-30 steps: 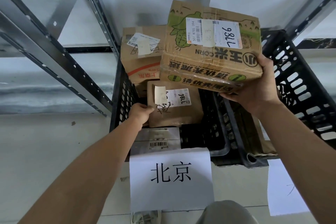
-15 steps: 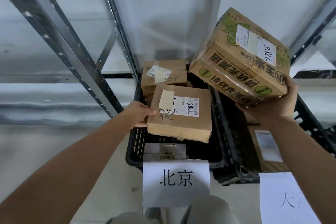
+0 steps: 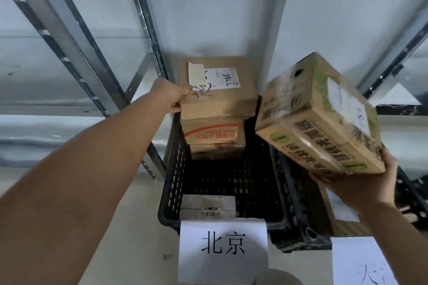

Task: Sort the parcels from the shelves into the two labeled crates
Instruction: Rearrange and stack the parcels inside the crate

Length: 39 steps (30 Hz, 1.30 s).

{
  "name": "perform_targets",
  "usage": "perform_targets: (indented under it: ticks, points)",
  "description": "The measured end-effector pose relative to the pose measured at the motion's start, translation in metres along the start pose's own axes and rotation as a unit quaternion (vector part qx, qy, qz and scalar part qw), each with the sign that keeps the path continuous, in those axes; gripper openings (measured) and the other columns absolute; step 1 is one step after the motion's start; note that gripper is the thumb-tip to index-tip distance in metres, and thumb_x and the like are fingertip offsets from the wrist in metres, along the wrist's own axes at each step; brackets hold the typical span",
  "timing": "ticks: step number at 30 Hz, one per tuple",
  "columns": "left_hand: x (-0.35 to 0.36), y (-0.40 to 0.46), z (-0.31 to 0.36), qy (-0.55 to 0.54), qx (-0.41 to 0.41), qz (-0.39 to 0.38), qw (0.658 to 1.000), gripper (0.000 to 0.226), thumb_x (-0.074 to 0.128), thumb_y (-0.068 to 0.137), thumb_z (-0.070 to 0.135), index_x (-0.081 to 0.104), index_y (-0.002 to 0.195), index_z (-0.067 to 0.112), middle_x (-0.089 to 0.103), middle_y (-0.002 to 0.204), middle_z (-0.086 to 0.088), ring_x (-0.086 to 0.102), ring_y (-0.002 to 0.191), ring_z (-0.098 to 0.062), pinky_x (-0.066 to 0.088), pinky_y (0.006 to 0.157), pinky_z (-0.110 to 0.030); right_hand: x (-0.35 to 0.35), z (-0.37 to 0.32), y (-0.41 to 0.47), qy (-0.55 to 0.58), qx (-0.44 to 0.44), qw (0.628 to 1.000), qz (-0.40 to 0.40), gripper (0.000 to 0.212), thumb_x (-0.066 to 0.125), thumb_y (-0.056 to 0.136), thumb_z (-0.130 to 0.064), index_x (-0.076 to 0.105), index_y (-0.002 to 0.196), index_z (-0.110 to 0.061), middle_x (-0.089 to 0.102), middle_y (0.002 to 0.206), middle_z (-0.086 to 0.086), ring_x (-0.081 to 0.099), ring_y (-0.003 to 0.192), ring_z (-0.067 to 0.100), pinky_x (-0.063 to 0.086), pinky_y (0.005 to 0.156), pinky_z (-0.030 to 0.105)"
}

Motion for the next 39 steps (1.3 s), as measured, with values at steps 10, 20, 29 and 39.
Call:
perform_targets:
  ticks: [10,20,29,39]
  points:
    - [0.015,0.047,-0.004,0.021,-0.001,0.092,0.996,0.042,0.067,0.094,0.010,0.053,0.133,0.006,0.064,0.116,-0.012,0.066,0.096,-0.028,0.063,0.065,-0.037,0.019,0.052,0.016,-0.272,0.165,0.942,-0.101,0.094,0.070,0.062,-0.072,0.054,0.140,-0.021,0.062,0.137,0.013,0.056,0.128,0.038,0.044,0.102,0.064]
    - [0.020,0.055,-0.012,0.042,0.035,0.077,0.996,0.027,0.070,0.094,0.027,0.047,0.097,0.012,0.062,0.115,-0.010,0.066,0.102,-0.024,0.062,0.081,-0.037,0.054,0.153,0.050,-0.299,0.195,0.934,0.018,0.043,0.056,0.089,-0.053,0.063,0.123,-0.028,0.076,0.108,-0.001,0.066,0.106,0.024,0.049,0.079,0.044]
    - [0.016,0.078,-0.026,0.036,0.041,0.051,0.997,0.032,0.067,0.096,0.027,0.052,0.118,0.010,0.062,0.123,-0.010,0.066,0.105,-0.024,0.059,0.072,-0.031,0.042,0.213,0.091,-0.265,0.178,0.945,0.073,0.079,0.072,0.053,-0.056,0.061,0.126,-0.028,0.075,0.111,0.002,0.069,0.108,0.028,0.050,0.098,0.057]
    - [0.014,0.096,-0.041,0.064,0.082,0.047,0.994,0.023,0.062,0.097,0.037,0.054,0.103,0.016,0.067,0.113,-0.012,0.069,0.099,-0.028,0.062,0.079,-0.042,0.012,0.268,0.112,-0.286,0.246,0.921,0.102,0.033,0.050,0.096,-0.033,0.068,0.117,-0.014,0.074,0.106,0.008,0.070,0.093,0.023,0.056,0.074,0.036]
Point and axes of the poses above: each hand's wrist, its own y-axis towards the middle knuckle, its own x-axis out of the palm, z = x × y, the point moved 5 cm from there along y, towards the middle knuckle
